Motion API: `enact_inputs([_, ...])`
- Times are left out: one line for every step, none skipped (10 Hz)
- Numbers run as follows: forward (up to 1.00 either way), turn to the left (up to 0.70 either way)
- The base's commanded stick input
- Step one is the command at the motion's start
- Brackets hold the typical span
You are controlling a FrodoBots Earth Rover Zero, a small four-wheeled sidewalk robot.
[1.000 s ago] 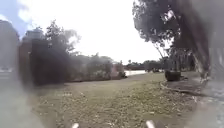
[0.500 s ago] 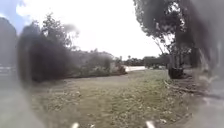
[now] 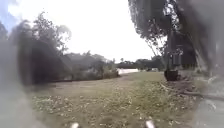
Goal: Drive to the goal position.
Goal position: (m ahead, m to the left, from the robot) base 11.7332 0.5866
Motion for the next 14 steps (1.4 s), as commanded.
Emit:
enact_inputs([0.70,-0.11])
enact_inputs([0.70,-0.06])
enact_inputs([0.70,-0.02])
enact_inputs([0.70,-0.01])
enact_inputs([0.70,0.00])
enact_inputs([0.70,0.00])
enact_inputs([0.70,-0.01])
enact_inputs([0.70,-0.02])
enact_inputs([0.70,-0.24])
enact_inputs([0.70,-0.30])
enact_inputs([0.70,-0.29])
enact_inputs([0.70,-0.28])
enact_inputs([0.70,-0.28])
enact_inputs([0.70,-0.28])
